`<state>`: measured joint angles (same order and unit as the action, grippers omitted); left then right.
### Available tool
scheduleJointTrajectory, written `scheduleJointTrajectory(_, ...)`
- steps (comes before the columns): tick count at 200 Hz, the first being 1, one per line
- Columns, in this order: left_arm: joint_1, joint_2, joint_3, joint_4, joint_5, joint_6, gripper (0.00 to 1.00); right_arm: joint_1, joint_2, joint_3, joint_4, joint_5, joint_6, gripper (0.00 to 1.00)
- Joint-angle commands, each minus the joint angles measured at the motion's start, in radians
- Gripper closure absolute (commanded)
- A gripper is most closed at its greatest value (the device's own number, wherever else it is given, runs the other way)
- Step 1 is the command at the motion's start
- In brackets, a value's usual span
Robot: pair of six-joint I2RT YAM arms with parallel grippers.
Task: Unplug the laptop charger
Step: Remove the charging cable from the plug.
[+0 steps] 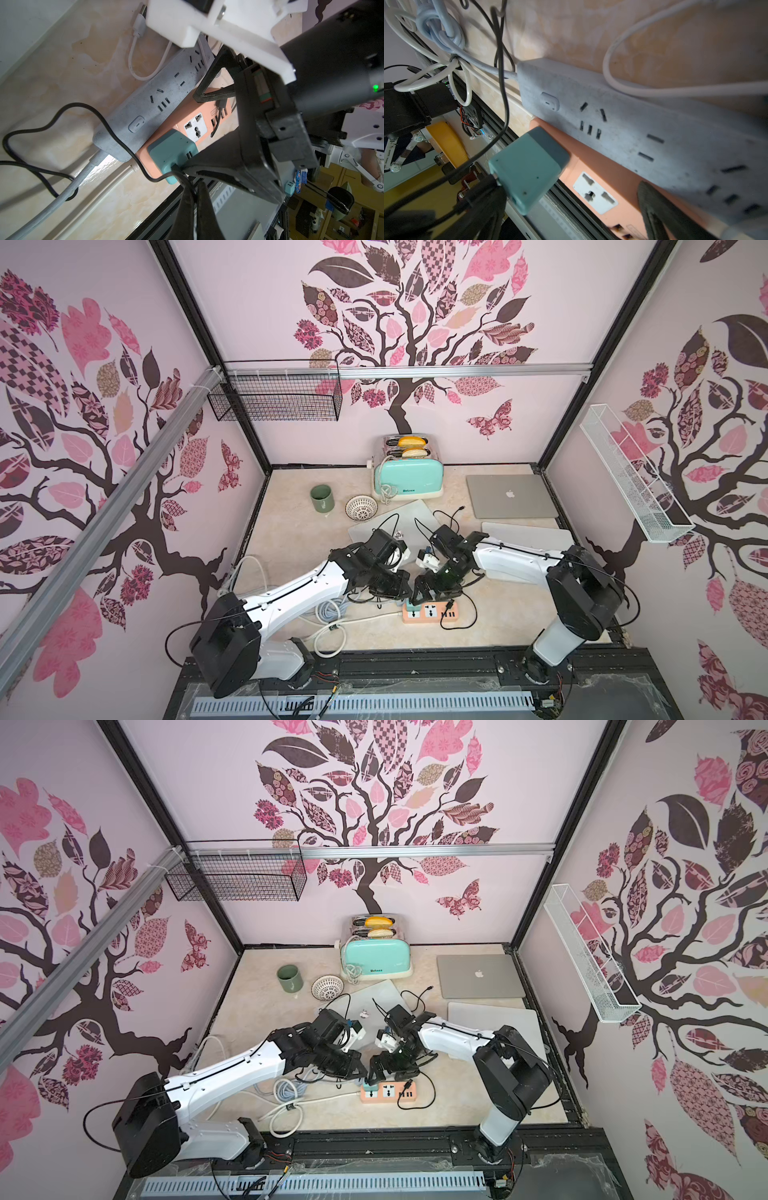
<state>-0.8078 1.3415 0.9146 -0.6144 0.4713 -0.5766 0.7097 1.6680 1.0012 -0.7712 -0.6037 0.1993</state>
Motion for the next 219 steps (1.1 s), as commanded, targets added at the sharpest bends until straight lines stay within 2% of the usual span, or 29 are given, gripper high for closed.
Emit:
scheduleJointTrajectory(1,-0.001,-0.068,0.037,0.074,0.038,-0.001,1.00,0.014,0.104,-0.066,-0.120,0.289,0.014,0.01)
scheduleJointTrajectory(125,-0.001,-0.141,0.006,0.034,0.030,-0.005,1.00,0.013,0.168,-0.056,-0.142,0.335,0.044,0.00)
scheduleJointTrajectory(219,-0.001,-0.111,0.107,0.022,0.055,-0.009,1.00,0.010,0.174,-0.064,-0.137,0.356,0.067,0.01)
